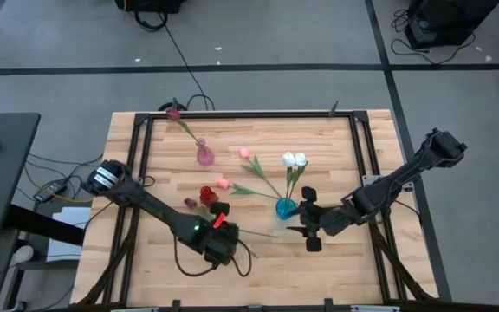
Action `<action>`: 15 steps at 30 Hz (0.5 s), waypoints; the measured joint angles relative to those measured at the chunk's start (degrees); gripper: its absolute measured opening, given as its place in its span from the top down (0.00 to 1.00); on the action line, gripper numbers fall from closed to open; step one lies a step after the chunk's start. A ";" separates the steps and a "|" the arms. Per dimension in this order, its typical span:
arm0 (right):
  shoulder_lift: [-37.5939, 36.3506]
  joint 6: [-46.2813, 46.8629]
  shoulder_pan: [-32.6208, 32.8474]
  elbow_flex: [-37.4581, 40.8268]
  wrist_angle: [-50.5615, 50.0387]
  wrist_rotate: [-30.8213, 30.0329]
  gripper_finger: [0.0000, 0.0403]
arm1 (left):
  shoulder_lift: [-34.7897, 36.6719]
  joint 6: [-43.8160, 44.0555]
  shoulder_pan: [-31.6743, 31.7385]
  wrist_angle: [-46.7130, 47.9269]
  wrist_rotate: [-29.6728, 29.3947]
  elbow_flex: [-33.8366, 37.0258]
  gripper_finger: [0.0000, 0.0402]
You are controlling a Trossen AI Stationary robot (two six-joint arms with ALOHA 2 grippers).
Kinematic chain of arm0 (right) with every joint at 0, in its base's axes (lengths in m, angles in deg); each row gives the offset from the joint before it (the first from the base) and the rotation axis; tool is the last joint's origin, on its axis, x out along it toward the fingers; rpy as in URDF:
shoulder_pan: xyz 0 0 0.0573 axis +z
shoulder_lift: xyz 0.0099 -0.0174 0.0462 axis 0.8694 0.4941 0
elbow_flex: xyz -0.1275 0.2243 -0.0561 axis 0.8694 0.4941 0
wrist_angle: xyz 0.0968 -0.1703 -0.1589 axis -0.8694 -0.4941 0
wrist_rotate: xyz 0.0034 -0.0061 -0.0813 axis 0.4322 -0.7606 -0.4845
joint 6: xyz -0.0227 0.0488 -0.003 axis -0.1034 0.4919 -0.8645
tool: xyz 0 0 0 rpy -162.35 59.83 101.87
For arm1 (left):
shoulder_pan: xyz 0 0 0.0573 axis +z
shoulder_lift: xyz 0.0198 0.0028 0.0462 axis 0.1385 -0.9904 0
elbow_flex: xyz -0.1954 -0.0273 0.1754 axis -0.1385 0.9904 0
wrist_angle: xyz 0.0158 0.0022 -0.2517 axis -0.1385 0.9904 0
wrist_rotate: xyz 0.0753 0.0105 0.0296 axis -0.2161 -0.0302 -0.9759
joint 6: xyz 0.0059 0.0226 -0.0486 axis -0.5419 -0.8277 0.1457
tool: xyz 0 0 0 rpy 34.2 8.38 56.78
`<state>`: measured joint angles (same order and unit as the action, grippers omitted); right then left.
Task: Sort flowers into vase by color
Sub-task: Put the bottom red tulip into the pink vase
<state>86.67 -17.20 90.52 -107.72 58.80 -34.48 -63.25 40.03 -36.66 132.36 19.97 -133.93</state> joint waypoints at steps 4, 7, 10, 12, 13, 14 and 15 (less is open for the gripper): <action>2.71 -2.49 0.00 -1.18 1.08 -0.15 0.53 | 0.07 -1.26 0.77 1.94 -2.12 -3.60 0.99; 3.35 -3.43 0.00 -2.16 1.59 -0.13 0.53 | 0.07 -1.57 1.02 2.80 -2.35 -4.44 0.99; 3.24 -3.49 0.00 -2.26 2.54 -0.16 0.53 | 0.06 -1.57 1.38 4.15 -2.63 -4.45 0.99; 3.19 -3.33 -0.04 -2.27 2.81 0.01 0.53 | 0.04 -1.55 1.62 3.94 -4.20 -4.45 0.99; 3.39 -3.05 -0.22 -2.29 2.89 0.14 0.54 | 0.06 -1.49 1.69 3.73 -4.88 -4.45 0.99; 3.84 -2.99 -0.39 -2.33 2.87 0.28 0.54 | 0.06 -1.42 1.76 3.66 -5.48 -4.49 0.99; 4.28 -2.81 -0.59 -2.33 2.80 0.28 0.55 | 0.04 -1.42 1.80 3.82 -6.06 -4.70 0.99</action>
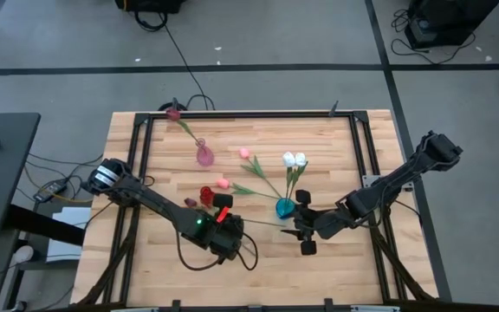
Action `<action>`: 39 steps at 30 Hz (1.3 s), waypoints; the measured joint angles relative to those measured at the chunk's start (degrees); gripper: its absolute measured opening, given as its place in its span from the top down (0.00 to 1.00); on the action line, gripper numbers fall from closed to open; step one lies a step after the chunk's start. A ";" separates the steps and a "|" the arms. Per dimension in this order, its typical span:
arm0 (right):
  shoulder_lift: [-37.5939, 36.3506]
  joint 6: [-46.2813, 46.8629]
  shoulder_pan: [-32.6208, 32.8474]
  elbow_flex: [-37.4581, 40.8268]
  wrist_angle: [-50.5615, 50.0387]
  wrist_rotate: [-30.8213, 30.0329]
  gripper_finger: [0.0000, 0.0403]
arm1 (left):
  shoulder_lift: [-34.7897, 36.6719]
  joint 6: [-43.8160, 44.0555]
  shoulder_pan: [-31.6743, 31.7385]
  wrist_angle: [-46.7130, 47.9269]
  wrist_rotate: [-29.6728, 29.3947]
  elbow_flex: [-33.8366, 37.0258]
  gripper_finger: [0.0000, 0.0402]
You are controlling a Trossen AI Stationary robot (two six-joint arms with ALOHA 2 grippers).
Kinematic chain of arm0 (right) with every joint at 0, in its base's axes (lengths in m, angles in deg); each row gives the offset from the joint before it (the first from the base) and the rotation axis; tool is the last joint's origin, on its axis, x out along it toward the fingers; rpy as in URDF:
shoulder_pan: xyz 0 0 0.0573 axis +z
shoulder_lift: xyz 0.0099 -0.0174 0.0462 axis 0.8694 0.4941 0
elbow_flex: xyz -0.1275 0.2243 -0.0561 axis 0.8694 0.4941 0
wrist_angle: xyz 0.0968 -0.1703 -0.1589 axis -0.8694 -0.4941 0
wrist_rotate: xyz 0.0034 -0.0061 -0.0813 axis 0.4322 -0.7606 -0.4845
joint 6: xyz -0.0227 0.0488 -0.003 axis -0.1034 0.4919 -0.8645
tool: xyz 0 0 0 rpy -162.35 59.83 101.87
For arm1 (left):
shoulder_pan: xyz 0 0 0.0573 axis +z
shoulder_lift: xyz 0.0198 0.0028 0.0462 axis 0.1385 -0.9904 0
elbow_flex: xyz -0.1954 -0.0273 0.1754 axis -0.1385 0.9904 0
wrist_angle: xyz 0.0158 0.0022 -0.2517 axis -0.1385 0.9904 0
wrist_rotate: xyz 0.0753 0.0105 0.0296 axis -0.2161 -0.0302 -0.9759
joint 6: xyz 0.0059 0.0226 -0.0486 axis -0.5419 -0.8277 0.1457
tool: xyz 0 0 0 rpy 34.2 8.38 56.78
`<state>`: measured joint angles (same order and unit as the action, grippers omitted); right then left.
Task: Sort flowers into vase by color
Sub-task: Put the bottom red tulip into the pink vase
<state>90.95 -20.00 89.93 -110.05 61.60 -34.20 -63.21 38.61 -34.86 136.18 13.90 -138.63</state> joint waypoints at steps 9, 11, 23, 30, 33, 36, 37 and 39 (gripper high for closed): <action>0.82 -0.53 -0.87 0.00 -0.25 -0.59 0.67 | 0.06 -1.37 0.04 0.87 -3.67 -3.46 0.99; 0.80 -0.74 -0.87 0.00 -0.16 -0.66 0.72 | 0.06 -1.77 0.04 0.94 -3.65 -3.69 0.99; 0.84 -0.54 -1.32 0.00 -0.67 -0.55 0.97 | 0.01 -0.49 0.00 0.14 -2.74 -4.22 0.93; 0.75 2.19 -2.40 0.00 -2.04 -3.51 0.98 | 0.79 2.41 -1.96 -0.17 -6.04 -9.42 0.79; 0.12 2.34 -1.92 0.00 -1.42 -9.01 0.99 | 1.18 1.31 -4.18 -5.77 -6.32 -8.65 0.77; -1.10 2.23 -0.84 0.02 0.06 -14.43 0.99 | 1.18 1.25 -6.37 -13.99 -6.38 -5.21 0.77; -1.66 2.10 -0.36 0.02 0.25 -15.61 0.99 | 1.18 1.31 -6.94 -17.29 -6.25 -3.31 0.77; -2.56 1.42 0.47 0.01 1.36 -17.20 0.99 | 1.14 1.76 -7.95 -23.40 -6.27 0.60 0.78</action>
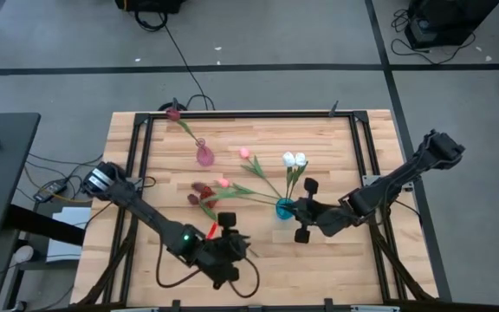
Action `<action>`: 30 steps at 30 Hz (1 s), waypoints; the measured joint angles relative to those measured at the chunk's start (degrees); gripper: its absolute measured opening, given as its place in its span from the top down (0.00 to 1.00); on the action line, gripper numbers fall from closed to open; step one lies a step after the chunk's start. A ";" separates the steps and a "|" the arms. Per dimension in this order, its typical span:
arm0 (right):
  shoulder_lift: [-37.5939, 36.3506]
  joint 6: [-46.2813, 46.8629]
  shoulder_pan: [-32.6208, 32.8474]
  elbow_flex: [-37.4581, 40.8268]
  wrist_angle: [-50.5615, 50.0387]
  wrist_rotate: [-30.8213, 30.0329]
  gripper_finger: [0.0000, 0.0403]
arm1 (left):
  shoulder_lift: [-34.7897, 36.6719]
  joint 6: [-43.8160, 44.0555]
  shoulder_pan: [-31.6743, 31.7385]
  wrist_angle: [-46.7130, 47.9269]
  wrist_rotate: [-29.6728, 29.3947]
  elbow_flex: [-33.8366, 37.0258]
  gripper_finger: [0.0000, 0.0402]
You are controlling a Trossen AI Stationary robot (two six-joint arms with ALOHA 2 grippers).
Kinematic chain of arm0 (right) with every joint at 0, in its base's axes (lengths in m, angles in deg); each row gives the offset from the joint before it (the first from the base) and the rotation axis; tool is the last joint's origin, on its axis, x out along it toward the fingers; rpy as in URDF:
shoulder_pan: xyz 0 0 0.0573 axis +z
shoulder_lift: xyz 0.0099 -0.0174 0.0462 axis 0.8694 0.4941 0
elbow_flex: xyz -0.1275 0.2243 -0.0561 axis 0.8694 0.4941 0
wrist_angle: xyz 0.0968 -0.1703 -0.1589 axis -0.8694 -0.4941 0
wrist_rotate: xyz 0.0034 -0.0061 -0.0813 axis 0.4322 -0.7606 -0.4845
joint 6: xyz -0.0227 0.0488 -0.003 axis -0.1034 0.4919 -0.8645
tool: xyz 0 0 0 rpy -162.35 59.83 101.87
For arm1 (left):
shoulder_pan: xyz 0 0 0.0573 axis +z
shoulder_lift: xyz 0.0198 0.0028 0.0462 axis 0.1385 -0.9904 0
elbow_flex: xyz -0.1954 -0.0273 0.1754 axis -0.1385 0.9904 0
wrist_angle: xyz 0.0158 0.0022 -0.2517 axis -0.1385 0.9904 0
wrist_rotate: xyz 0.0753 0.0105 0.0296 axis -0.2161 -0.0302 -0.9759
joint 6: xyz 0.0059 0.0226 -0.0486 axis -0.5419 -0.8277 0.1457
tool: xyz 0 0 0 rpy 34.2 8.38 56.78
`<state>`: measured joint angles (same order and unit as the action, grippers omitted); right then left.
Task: Sort flowers into vase by color
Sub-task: Put the bottom red tulip into the pink vase
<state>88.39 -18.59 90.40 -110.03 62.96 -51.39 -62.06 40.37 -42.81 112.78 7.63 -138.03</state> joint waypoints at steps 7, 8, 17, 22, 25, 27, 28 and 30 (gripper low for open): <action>-1.85 -4.98 2.93 0.01 6.27 -6.30 0.99 | -0.08 -1.06 0.05 -28.10 -2.60 14.40 0.83; -1.89 -6.01 3.38 0.01 7.34 -7.96 0.99 | -0.08 -3.18 0.51 -34.33 -3.26 16.54 0.84; -1.89 -16.27 6.94 0.01 15.78 -16.68 0.99 | -0.01 -16.89 9.14 -87.75 2.90 32.46 0.88; -1.89 -20.12 8.67 0.05 17.70 -18.88 0.99 | -0.01 -17.16 12.70 -101.63 5.43 35.51 0.86; -1.89 -21.03 9.24 0.05 17.86 -20.94 0.99 | -0.01 -18.67 13.75 -106.46 10.19 35.54 0.80; -1.89 -21.18 9.30 0.05 18.43 -20.94 0.99 | -0.01 -20.19 14.12 -108.94 11.13 35.04 0.74; -1.89 -21.18 9.30 0.05 18.62 -20.94 0.99 | -0.01 -20.70 14.30 -109.95 11.20 34.86 0.71; -1.89 -21.19 9.30 0.05 18.63 -20.88 0.99 | 0.01 -21.47 14.85 -111.07 11.36 34.61 0.64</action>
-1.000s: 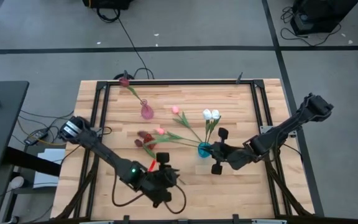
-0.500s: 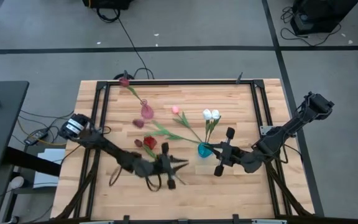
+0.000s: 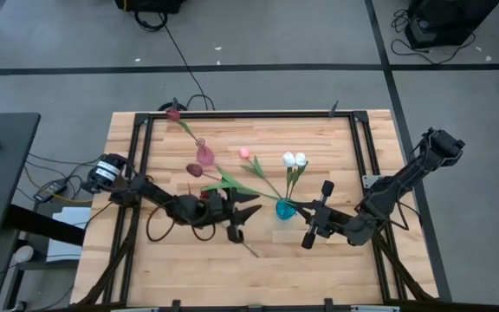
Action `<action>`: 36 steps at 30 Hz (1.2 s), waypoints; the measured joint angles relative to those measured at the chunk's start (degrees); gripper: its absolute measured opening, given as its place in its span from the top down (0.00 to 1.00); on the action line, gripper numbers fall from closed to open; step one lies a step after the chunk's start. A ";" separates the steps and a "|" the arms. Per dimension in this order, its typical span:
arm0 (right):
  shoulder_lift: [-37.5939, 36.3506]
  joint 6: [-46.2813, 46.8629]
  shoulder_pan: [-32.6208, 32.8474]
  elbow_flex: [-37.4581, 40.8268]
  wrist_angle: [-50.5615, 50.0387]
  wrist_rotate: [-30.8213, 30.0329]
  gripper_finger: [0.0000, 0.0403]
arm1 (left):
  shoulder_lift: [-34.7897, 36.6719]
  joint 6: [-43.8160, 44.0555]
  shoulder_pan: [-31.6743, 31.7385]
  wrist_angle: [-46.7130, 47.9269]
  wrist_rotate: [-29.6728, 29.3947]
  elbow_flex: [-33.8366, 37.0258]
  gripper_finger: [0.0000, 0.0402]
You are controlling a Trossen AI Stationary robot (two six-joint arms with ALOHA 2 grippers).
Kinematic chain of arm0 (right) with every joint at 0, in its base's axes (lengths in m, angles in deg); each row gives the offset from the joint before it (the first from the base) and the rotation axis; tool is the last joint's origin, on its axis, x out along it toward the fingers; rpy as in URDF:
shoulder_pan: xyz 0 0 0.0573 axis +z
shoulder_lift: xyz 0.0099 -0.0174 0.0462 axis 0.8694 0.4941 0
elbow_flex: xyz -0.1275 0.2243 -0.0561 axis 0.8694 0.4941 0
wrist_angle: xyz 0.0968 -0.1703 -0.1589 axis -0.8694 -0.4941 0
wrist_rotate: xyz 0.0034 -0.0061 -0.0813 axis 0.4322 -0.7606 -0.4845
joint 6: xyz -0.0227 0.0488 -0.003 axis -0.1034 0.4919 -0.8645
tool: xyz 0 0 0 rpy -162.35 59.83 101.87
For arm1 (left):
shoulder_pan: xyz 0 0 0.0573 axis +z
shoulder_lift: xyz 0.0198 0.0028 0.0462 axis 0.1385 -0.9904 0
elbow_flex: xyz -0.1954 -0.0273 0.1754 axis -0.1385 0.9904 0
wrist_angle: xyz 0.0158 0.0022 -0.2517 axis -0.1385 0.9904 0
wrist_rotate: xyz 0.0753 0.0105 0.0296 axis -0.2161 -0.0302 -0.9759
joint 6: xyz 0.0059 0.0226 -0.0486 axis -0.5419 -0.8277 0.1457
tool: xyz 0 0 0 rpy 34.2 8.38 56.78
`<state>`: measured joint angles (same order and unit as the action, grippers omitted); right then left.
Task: Sort flowers into vase by color
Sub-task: Put the bottom red tulip into the pink vase
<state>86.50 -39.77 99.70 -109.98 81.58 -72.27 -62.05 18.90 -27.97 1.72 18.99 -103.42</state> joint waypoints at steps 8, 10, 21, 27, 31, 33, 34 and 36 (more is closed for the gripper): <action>0.00 0.01 0.00 0.00 0.02 0.09 0.99 | 0.00 -1.25 1.51 -2.21 1.41 -0.06 0.58; 0.00 0.01 0.00 0.00 0.01 0.14 0.99 | 0.00 -1.40 1.69 -2.44 1.71 -0.06 0.60; 0.02 0.01 0.00 0.00 0.15 0.55 0.98 | -0.02 -2.98 2.48 -3.94 2.31 -0.21 0.76; 0.02 0.01 0.00 0.00 0.00 0.59 0.98 | 1.39 -4.35 2.42 -3.98 4.45 -0.21 0.88; 0.04 0.56 -0.07 0.00 -0.44 0.99 0.98 | 1.98 -6.01 2.24 -3.97 4.65 -0.21 0.98; 0.04 0.66 -0.04 0.00 -0.44 2.07 0.98 | 2.05 -6.04 2.20 -3.99 5.05 -0.21 0.98; 0.04 0.69 0.00 0.00 -0.46 2.48 0.97 | 2.05 -6.00 2.22 -3.99 5.29 -0.21 0.99; 0.04 1.69 -0.04 0.00 -0.85 3.08 0.95 | 2.05 -5.97 2.24 -3.99 5.73 -0.21 0.99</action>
<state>86.55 -38.09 99.66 -109.98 80.74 -69.19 -59.99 12.93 -25.72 -2.27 24.72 -103.63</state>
